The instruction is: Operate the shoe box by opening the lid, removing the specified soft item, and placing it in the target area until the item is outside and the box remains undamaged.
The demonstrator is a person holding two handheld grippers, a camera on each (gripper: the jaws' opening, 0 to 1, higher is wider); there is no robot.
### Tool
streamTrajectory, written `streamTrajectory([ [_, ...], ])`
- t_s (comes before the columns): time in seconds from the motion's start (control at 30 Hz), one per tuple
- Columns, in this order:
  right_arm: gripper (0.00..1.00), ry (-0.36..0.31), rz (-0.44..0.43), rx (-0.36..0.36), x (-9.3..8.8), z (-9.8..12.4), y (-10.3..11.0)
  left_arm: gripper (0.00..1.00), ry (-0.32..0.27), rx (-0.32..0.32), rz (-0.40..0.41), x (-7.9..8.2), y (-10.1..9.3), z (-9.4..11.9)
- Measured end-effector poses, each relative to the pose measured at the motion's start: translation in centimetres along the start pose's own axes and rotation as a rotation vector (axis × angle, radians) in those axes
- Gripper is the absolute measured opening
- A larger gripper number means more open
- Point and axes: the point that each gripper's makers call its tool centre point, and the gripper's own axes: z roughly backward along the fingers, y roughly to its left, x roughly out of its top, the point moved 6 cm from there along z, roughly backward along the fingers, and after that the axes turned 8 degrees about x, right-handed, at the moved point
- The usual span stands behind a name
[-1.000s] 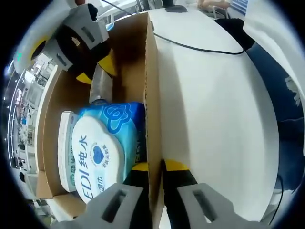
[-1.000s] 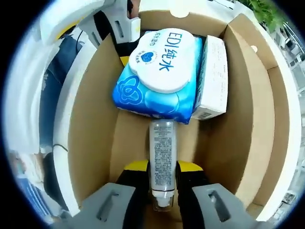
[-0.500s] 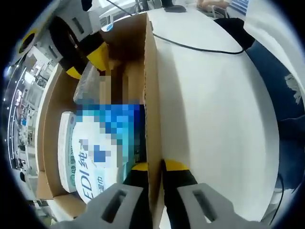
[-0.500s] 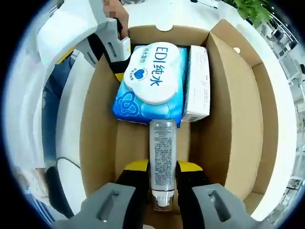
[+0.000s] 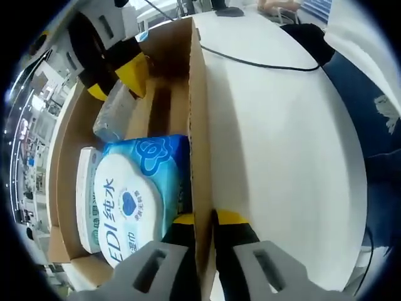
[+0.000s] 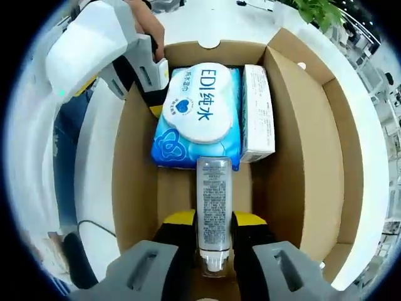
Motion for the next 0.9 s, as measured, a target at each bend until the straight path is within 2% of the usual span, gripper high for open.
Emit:
streamTrajectory([
  [0.23, 0.19, -0.028, 0.009, -0.017, 0.5, 0.5, 0.2, 0.02, 0.001, -0.003, -0.003, -0.1, -0.1, 0.1],
  [0.5, 0.19, -0.069, -0.012, -0.053, 1.9, 1.8, 0.2, 0.02, 0.0, -0.001, -0.009, -0.1, -0.2, 0.1],
  [0.73, 0.19, -0.053, -0.012, -0.077, 2.4, 1.7, 0.6, 0.03, -0.006, 0.006, -0.032, -0.3, -0.2, 0.2],
  [0.9, 0.19, -0.047, -0.047, -0.098, 2.1, 2.3, 1.1, 0.02, -0.004, 0.0, -0.031, -0.3, -0.1, 0.1],
])
